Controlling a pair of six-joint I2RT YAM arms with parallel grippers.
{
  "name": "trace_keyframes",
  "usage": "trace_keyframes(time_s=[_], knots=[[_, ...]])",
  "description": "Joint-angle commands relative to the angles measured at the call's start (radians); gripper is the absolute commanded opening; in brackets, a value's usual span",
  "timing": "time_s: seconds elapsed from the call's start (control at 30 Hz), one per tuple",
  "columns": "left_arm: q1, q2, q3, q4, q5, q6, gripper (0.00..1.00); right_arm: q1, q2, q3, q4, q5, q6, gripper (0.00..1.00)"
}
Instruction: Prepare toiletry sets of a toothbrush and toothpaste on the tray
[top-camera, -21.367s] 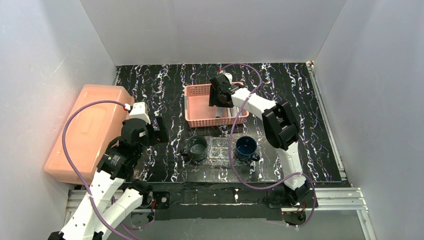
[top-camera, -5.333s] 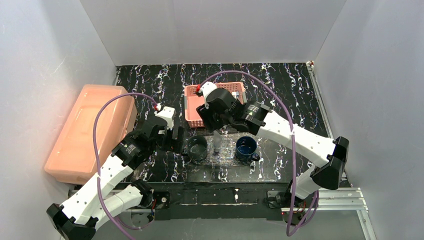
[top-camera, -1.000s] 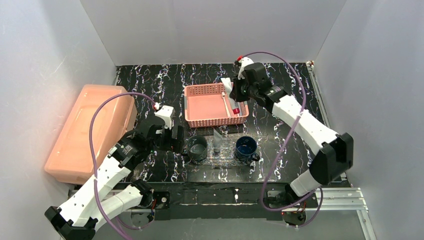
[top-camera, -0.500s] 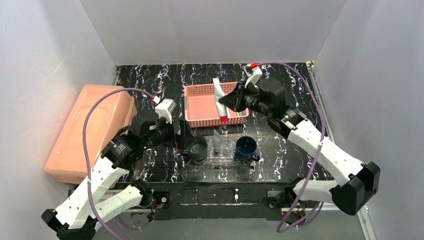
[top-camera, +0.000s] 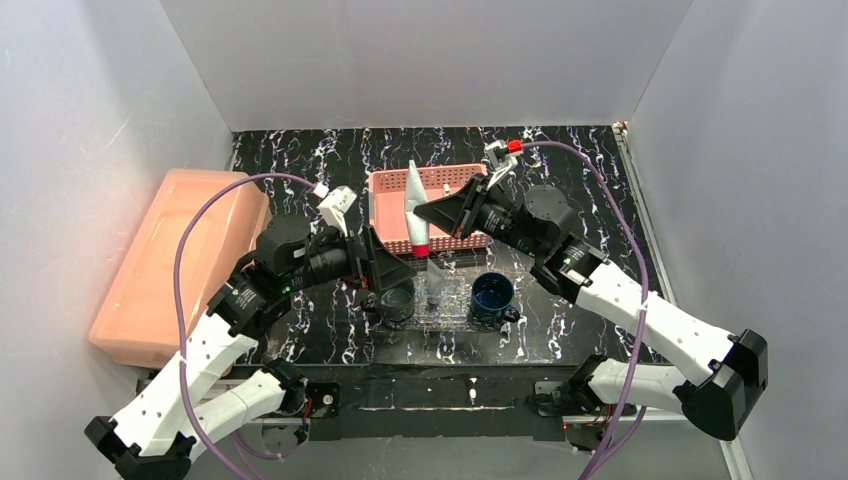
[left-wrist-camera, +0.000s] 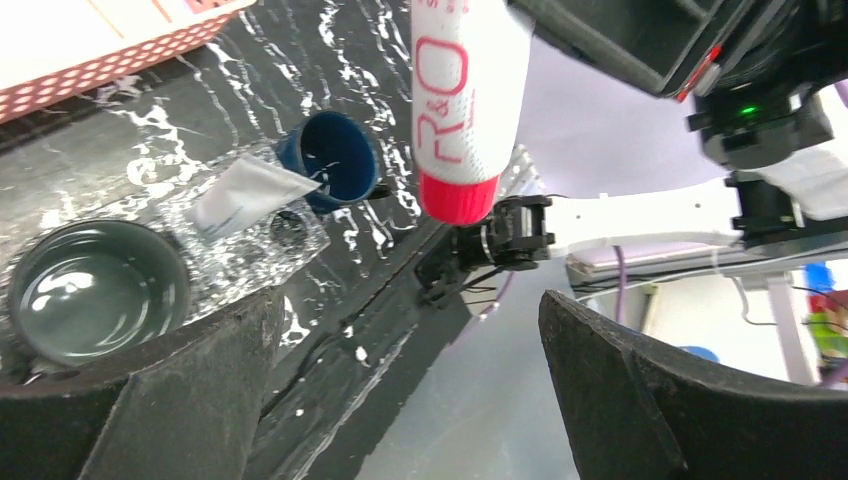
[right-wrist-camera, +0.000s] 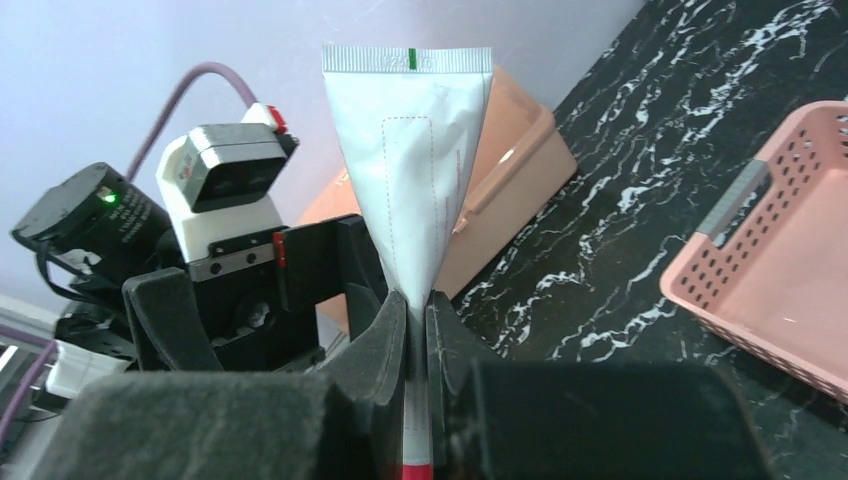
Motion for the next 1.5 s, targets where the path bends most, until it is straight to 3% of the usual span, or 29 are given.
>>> trace_keyframes(time_s=[0.0,0.5,1.03,1.27,1.47], knots=[[0.004,-0.009,-0.043,0.167,0.119,-0.113,0.98,0.035,-0.045,-0.035,0.214,0.045,0.077,0.03],[0.004,0.005,-0.109,0.437,0.178,-0.271,0.97,0.084,-0.066,-0.146,0.443,0.124,0.204,0.02],[0.004,0.019,-0.065,0.454,0.212,-0.3,0.7,0.103,-0.024,-0.18,0.593,0.12,0.302,0.01],[0.004,0.012,-0.117,0.598,0.252,-0.371,0.64,0.133,-0.016,-0.188,0.616,0.13,0.309,0.01],[0.004,0.014,-0.12,0.617,0.262,-0.376,0.56,0.152,-0.018,-0.19,0.614,0.14,0.301,0.01]])
